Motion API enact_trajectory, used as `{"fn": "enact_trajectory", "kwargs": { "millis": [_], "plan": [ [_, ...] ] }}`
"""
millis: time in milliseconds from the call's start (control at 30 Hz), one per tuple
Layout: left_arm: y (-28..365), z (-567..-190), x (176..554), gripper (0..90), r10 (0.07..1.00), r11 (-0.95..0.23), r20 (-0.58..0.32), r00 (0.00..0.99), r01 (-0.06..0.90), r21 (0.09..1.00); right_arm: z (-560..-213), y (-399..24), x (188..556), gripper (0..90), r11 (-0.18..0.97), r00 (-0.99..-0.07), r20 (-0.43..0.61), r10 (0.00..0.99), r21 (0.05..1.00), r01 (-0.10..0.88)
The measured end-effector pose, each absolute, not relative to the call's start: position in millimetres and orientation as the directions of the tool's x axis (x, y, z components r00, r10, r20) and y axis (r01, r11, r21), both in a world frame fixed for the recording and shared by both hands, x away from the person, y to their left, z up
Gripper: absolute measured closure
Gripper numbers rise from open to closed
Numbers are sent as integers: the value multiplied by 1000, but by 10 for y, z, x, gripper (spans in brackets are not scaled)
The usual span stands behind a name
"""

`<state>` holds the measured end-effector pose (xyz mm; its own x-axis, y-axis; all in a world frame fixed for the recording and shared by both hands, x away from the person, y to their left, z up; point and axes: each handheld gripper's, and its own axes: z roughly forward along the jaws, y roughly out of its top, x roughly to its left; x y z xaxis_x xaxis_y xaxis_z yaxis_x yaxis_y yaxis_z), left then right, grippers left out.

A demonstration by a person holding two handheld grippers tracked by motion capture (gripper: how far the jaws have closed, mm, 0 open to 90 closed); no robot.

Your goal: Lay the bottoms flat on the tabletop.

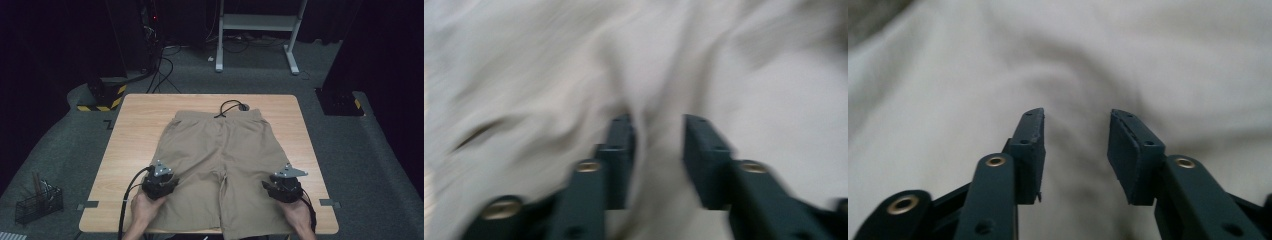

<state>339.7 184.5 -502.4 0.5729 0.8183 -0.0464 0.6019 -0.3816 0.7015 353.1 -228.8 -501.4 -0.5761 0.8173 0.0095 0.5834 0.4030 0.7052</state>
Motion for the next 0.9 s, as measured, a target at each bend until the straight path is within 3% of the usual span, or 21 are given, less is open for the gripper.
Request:
{"fn": "enact_trajectory", "kwargs": {
  "millis": [100, 167, 267, 367, 433, 633, 900],
  "plan": [
    [1659, -5003, 3418, 450, 791, -400, -63, 608, 593, 699, -4975, -2163, 3623, 550, 410, -590, -5, 808, 724, 554],
    [1568, -5040, 3453, 430, 789, -411, -63, 611, 602, 685, -4981, -2091, 3718, 546, 417, -588, -26, 808, 731, 540],
    [1502, -5120, 3466, 450, 800, -425, -42, 599, 614, 666, -5021, -2029, 3875, 548, 412, -583, -18, 813, 725, 552],
    [1519, -5112, 3412, 576, 796, -456, 4, 605, 596, 661, -5112, -2011, 3985, 550, 422, -579, -12, 815, 697, 579],
    [1572, -5110, 3384, 585, 801, -455, 8, 598, 600, 658, -5167, -2023, 4008, 551, 422, -579, -12, 815, 698, 579],
    [1772, -5126, 3500, 426, 845, -405, 2, 535, 637, 656, -5189, -2086, 4054, 525, 408, -568, -17, 823, 713, 570],
    [1865, -5124, 3558, 384, 833, -423, 1, 553, 636, 645, -5202, -2112, 4105, 515, 400, -566, -14, 825, 722, 565]
  ]
}}
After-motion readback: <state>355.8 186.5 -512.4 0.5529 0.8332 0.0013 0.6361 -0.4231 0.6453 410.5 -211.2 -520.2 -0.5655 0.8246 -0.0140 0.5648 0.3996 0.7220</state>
